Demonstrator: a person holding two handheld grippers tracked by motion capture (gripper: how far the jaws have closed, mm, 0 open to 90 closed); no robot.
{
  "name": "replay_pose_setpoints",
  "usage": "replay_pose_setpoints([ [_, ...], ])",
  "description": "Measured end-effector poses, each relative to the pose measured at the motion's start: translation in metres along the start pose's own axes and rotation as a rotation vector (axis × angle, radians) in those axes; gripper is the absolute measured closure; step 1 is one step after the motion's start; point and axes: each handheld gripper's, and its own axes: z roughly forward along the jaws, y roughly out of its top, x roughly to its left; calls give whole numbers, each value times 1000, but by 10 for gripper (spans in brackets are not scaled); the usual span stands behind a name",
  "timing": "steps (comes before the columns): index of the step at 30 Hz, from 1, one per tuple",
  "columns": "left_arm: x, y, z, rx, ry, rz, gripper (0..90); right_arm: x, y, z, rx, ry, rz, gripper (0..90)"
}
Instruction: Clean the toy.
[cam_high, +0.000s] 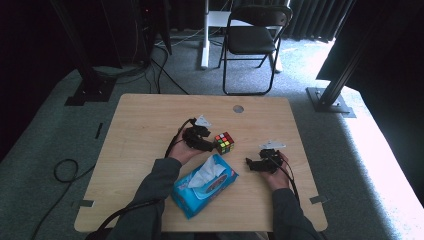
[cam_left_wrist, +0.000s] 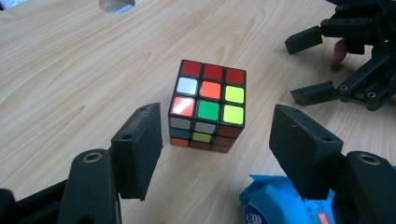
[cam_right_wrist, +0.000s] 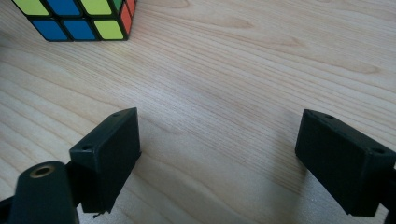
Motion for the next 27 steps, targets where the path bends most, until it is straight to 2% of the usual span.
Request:
replay_pose_setpoints([
  [9, -2, -6, -9, 4, 18, -5, 347, 0, 0, 0, -1, 0, -1, 136],
  [10, -4, -9, -16, -3, 24, -9, 347, 0, 0, 0, -1, 0, -1, 137],
  [17, -7, -16, -29, -28, 28, -28, 347, 0, 0, 0, -1, -1, 0, 137],
  [20, -11, -19, -34, -36, 31, -24, 347, 0, 0, 0, -2, -1, 2, 137],
  [27, -16, -26, -42, -53, 6, -43, 346, 0, 0, 0, 0, -1, 3, 137],
])
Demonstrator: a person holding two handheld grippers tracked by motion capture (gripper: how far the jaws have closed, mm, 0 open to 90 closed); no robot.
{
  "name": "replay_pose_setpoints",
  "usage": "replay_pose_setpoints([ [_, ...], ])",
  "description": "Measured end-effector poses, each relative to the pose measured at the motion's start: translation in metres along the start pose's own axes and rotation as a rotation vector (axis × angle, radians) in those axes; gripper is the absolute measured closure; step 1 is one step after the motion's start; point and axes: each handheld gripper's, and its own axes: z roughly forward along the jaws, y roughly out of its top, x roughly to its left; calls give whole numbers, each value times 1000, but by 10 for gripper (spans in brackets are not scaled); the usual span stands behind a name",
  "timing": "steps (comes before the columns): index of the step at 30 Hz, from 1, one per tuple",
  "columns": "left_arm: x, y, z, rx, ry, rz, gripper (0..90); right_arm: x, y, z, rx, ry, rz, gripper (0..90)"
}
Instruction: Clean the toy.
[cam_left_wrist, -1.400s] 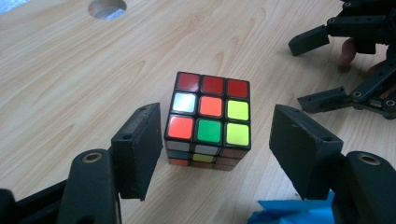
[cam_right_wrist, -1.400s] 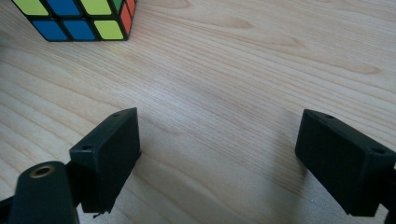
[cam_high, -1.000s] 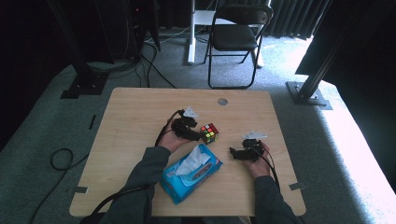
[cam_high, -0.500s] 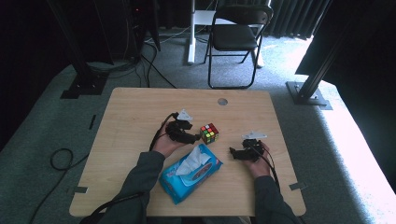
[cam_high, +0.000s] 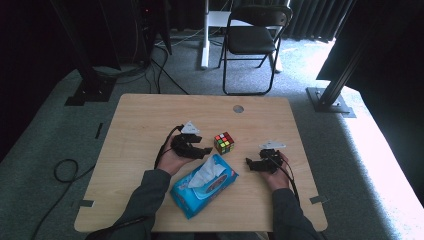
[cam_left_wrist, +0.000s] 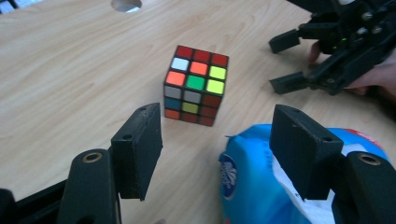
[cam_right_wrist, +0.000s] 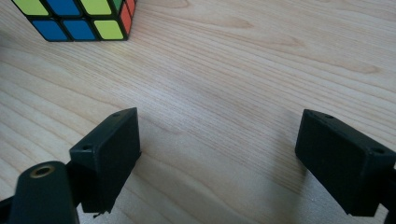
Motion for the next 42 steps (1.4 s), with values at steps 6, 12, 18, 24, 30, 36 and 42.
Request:
replay_pose_setpoints([
  [6, -9, -4, -5, 4, -3, 20, 346, 0, 0, 0, 0, 0, -2, 137],
  [12, -14, -9, -10, -6, -10, 26, 346, 0, 0, 0, 0, -1, -1, 137],
  [18, -20, -12, -15, -14, -17, 32, 347, 0, 0, 0, 0, -1, -1, 137],
  [24, -25, -17, -14, -7, -31, 37, 347, 0, 0, 0, -1, -2, 0, 137],
  [30, -32, -21, -14, -5, -51, 47, 347, 0, 0, 0, 0, -2, 0, 137],
  [36, -37, -23, -16, -12, -59, 52, 347, 0, 0, 0, 0, -2, 0, 137],
  [42, -42, -26, -16, -6, -69, 62, 347, 0, 0, 0, -1, -3, 0, 137],
])
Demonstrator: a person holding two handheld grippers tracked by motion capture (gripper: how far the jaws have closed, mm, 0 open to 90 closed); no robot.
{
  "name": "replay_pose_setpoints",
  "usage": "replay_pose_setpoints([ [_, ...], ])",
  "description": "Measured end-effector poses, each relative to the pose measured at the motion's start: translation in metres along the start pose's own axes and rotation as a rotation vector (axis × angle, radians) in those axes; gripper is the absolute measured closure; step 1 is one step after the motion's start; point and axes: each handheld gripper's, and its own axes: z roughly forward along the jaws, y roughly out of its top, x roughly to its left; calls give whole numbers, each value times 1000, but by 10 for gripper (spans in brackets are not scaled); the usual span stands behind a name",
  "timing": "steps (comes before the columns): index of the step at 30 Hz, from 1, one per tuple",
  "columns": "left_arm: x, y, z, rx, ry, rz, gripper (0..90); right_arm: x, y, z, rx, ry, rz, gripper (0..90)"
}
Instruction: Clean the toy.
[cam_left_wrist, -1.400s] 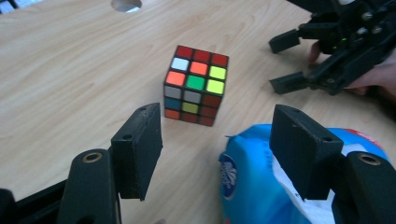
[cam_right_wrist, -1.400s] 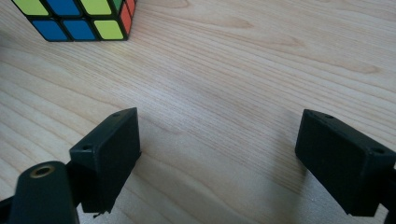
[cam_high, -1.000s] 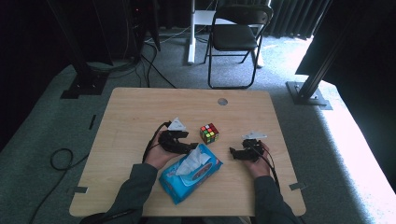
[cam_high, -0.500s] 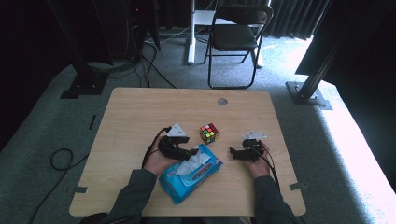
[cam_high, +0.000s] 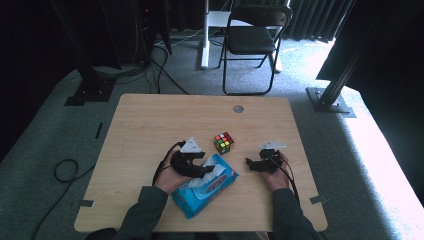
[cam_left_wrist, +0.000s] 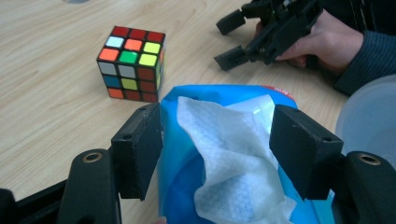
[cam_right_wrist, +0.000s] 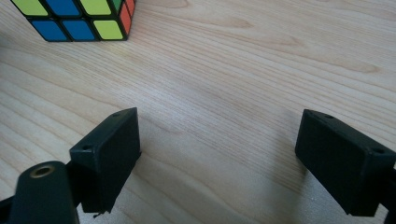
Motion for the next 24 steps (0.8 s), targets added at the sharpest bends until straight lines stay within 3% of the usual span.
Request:
replay_pose_setpoints([
  [24, 1, -19, 4, 61, -42, -28, 420, 0, 0, 0, 0, 0, 1, 137],
])
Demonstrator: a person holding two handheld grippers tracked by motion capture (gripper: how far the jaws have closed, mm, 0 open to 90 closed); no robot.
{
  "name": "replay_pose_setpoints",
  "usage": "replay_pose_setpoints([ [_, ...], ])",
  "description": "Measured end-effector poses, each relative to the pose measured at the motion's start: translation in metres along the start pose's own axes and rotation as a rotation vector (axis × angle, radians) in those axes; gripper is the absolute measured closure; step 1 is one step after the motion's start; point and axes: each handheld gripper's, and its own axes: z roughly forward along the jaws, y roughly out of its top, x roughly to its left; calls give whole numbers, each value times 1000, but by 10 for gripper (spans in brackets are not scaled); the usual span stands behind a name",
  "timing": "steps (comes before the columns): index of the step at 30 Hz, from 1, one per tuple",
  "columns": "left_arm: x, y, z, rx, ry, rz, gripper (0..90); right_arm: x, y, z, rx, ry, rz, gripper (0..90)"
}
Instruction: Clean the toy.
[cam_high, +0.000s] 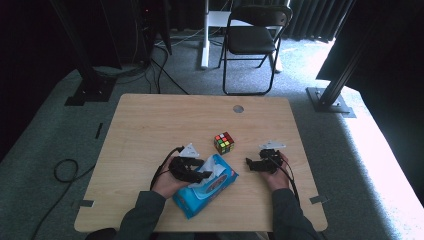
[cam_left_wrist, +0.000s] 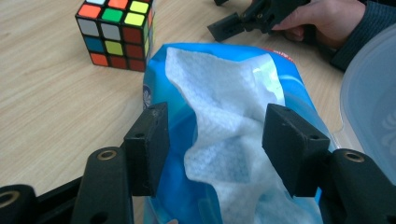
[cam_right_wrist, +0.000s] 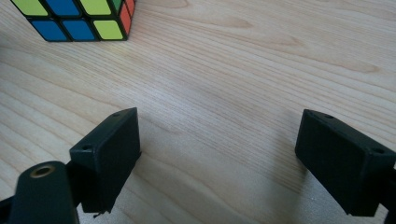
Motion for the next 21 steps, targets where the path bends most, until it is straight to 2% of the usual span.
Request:
replay_pose_setpoints([
  [6, -2, -3, 0, -7, -8, 7, 489, 0, 0, 0, 0, 0, 0, 137],
  [9, -2, -5, 2, -4, -14, 20, 579, 0, 0, 0, 0, 0, -1, 137],
  [11, -3, -6, 2, -1, 7, 37, 633, 0, 0, 0, 0, 0, 0, 137],
  [13, -3, -6, 0, -14, 2, 32, 698, 0, 0, 0, 0, 0, 0, 137],
  [18, -7, -5, -3, -26, 7, 67, 845, 0, 0, 0, 0, 0, 0, 137],
  [21, -9, -5, -2, -18, 6, 78, 884, 0, 0, 0, 0, 0, 0, 137],
])
